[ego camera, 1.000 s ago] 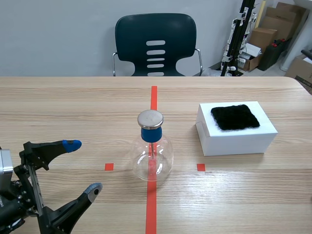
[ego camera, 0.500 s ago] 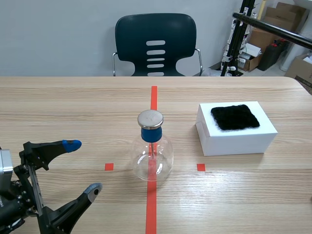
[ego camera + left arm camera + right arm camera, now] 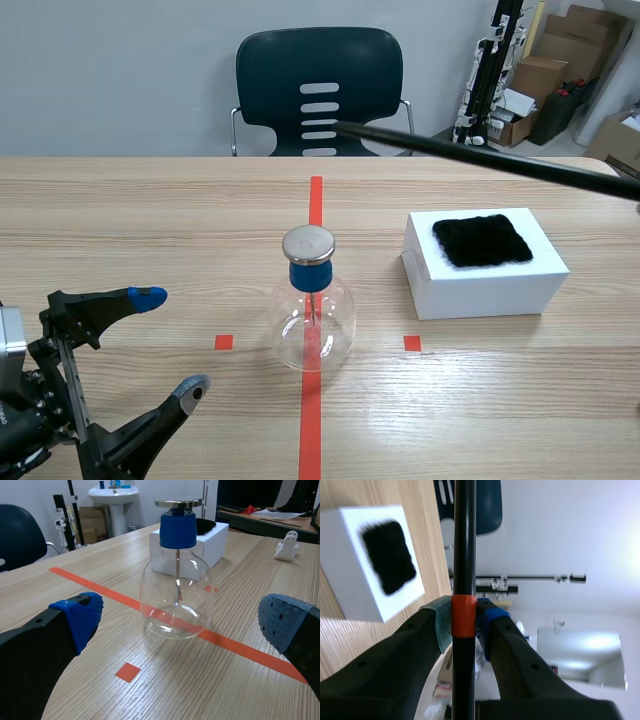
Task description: Do the electroscope experiment. pick up the black charging rod
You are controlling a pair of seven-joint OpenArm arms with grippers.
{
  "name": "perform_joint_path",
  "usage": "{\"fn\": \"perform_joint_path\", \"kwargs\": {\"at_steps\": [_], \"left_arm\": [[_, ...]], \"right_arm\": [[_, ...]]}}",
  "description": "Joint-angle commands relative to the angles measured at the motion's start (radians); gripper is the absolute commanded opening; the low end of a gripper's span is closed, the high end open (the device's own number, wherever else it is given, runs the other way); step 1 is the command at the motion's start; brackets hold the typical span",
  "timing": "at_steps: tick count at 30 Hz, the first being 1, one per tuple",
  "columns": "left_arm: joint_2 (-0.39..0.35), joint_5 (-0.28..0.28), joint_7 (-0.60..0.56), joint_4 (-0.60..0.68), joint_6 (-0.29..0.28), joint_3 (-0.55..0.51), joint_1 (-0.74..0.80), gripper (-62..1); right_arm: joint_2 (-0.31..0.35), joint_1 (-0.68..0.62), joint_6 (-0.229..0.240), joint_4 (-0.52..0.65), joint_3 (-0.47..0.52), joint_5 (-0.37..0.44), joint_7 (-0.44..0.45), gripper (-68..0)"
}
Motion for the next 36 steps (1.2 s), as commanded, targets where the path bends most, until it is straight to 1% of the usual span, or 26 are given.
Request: {"fn": "perform_joint_path", "kwargs": {"at_steps": [1, 5, 8, 10, 12, 14, 15, 18, 20, 23, 25, 36], "left_arm": [[-0.003, -0.006, -0.014, 0.013, -0.002, -0.005, 0.000, 1.4], [-0.003, -0.006, -0.014, 0.013, -0.002, -0.005, 0.000, 1.4], [-0.003, -0.006, -0.014, 0.013, -0.002, -0.005, 0.000, 1.4], [-0.003, -0.006, -0.014, 0.013, -0.002, -0.005, 0.000, 1.4], [-0.003, -0.006, -0.014, 0.013, -0.002, -0.005, 0.000, 1.4], [-0.003, -0.006, -0.014, 0.013, -0.002, -0.005, 0.000, 1.4], [-0.003, -0.006, -0.014, 0.013, -0.002, -0.005, 0.000, 1.4], [-0.003, -0.006, -0.014, 0.013, -0.002, -0.005, 0.000, 1.4], [-0.003, -0.006, -0.014, 0.013, -0.002, -0.005, 0.000, 1.4], [-0.003, -0.006, -0.014, 0.013, -0.002, -0.005, 0.000, 1.4], [-0.003, -0.006, -0.014, 0.013, -0.002, -0.005, 0.000, 1.4], [-0.003, -0.006, -0.013, 0.013, -0.002, -0.005, 0.000, 1.4]], "right_arm": [[-0.010, -0.028, -0.048, -0.016, -0.001, -0.012, 0.051, -67.2], [-0.057, -0.066, -0.209, -0.084, -0.009, -0.064, 0.203, -67.2], [-0.092, -0.071, -0.347, -0.162, -0.009, -0.076, 0.315, -67.2], [-0.111, -0.071, -0.441, -0.214, -0.009, -0.076, 0.365, -67.1], [-0.121, -0.071, -0.496, -0.255, -0.009, -0.076, 0.389, -67.1], [-0.129, -0.071, -0.532, -0.288, -0.009, -0.076, 0.392, -67.1], [-0.129, -0.071, -0.541, -0.298, -0.009, -0.075, 0.392, -67.1], [-0.129, -0.084, -0.544, -0.307, -0.003, -0.067, 0.383, -67.1], [-0.129, -0.093, -0.544, -0.307, 0.000, -0.025, 0.386, -67.1], [-0.129, -0.101, -0.571, -0.307, 0.000, 0.020, 0.408, -67.1], [-0.129, -0.101, -0.578, -0.307, 0.000, 0.027, 0.409, -67.1], [-0.129, -0.101, -0.578, -0.307, 0.000, 0.034, 0.410, -67.1]]}}
